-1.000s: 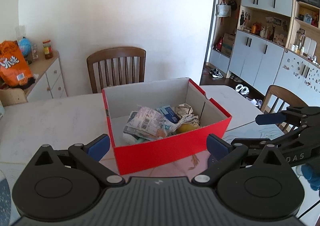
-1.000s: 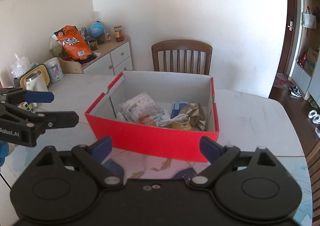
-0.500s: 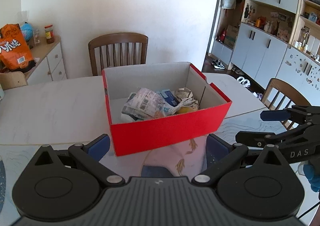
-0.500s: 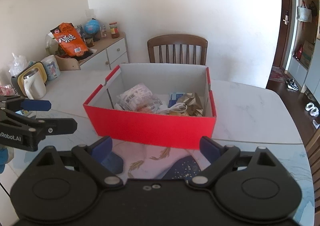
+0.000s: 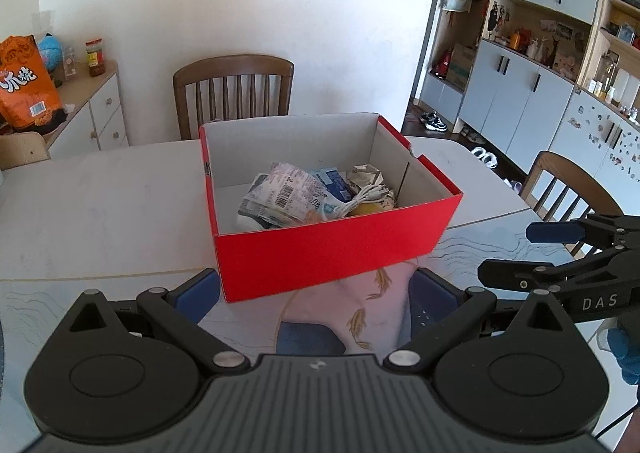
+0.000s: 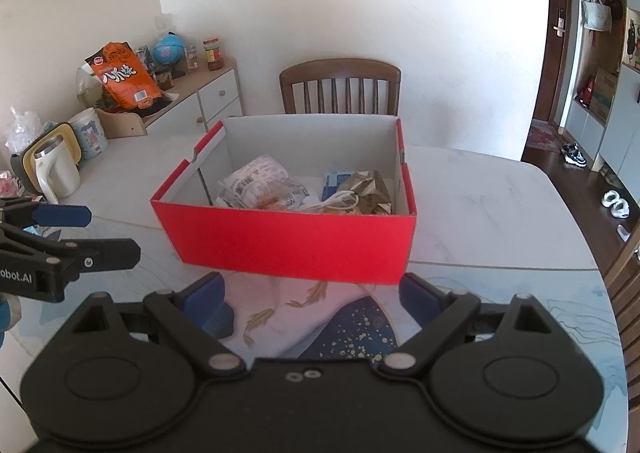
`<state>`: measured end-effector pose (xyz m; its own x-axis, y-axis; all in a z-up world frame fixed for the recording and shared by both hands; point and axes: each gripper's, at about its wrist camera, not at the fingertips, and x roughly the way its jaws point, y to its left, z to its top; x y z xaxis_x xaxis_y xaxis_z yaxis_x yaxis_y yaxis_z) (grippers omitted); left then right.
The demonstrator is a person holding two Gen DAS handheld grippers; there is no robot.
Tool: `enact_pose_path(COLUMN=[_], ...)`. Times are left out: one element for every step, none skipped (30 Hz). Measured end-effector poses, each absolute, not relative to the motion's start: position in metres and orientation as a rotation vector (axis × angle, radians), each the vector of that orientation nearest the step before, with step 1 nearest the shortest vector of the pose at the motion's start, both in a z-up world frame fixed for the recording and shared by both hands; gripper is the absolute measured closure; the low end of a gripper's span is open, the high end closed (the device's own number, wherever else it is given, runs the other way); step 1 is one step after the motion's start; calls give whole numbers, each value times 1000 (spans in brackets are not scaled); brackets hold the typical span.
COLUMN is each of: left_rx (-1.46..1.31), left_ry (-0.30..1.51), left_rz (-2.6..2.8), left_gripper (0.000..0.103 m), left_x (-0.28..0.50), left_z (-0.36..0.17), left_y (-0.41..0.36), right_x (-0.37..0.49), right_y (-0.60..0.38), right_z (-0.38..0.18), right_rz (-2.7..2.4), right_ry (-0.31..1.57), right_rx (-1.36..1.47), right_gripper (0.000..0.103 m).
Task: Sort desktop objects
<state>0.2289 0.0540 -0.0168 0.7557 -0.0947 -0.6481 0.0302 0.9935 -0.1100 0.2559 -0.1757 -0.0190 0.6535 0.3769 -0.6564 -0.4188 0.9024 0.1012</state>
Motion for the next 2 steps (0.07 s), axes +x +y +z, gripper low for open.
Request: enact_pose_path(left_rx=[-95,-91], left_ry=[708,705], left_rz=[-71,-82], left_gripper=[0,0], left_x=[228,227], left_z=[-17,-17], left_y=[54,54], right_x=[256,256], right_y=[-176,-176], right_z=[-19,-19], right_rz=[449,447], right_ry=[730,730], right_rx=[-62,-62], right_gripper=[8,8])
